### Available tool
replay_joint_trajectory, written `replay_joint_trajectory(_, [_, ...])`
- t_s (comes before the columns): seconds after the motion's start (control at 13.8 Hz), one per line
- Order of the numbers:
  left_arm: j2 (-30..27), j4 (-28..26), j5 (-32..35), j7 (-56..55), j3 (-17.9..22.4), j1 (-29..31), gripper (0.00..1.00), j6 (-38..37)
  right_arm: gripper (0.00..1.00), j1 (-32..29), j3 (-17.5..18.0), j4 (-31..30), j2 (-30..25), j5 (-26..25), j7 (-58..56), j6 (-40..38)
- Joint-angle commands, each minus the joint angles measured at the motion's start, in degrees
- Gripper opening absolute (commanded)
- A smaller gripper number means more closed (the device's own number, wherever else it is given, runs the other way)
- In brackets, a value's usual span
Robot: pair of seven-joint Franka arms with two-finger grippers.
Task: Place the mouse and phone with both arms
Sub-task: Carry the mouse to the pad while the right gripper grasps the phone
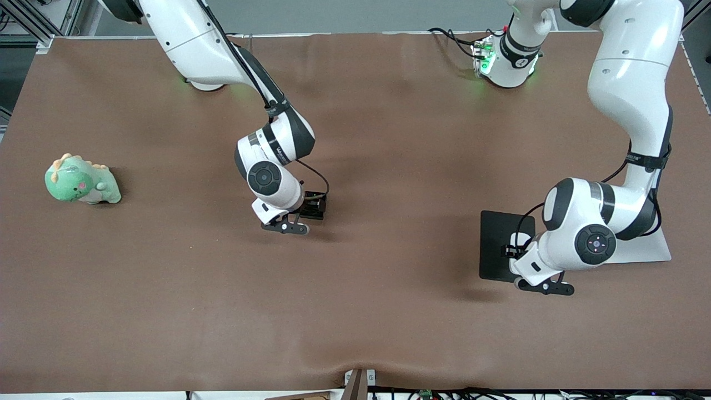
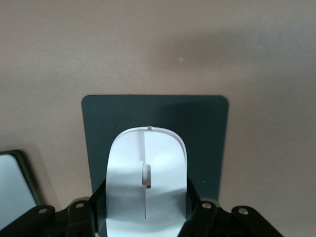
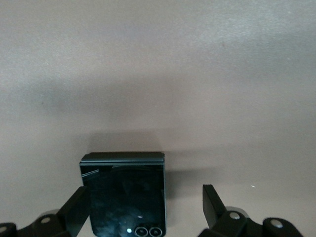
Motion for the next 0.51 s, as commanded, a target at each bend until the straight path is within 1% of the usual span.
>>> replay_joint_trajectory(0.0, [0.6, -2.9, 0.5, 1.8, -1.0, 1.4, 0.18, 3.8, 1.0, 1.4, -0.5, -0.3, 0.4, 1.3, 1.3, 1.6])
replay_joint_trajectory(0.07, [1.1, -2.8, 0.5, 1.8, -1.0, 1.5, 0.2, 4.1, 1.0, 1.9, -0.6, -0.3, 0.7, 1.3, 1.6, 1.8])
replay_joint_trajectory(0.15, [1.8, -2.7, 0.5, 1.7, -0.9, 1.4, 0.25, 4.3, 1.0, 2.1, -0.7, -0.4, 0.8, 1.2, 1.6, 1.9])
replay_joint_trajectory(0.29, [2.5, -2.7, 0.0, 1.1, -0.9, 1.3, 0.32, 5.9, 1.0, 2.3, -0.7, -0.3, 1.1, 1.2, 1.8, 2.0])
replay_joint_trajectory(0.44, [3.3, -2.7, -1.5, 0.6, -0.9, 1.3, 0.45, 8.4, 1.0, 2.7, -0.8, -0.4, 1.4, 1.1, 2.5, 2.8])
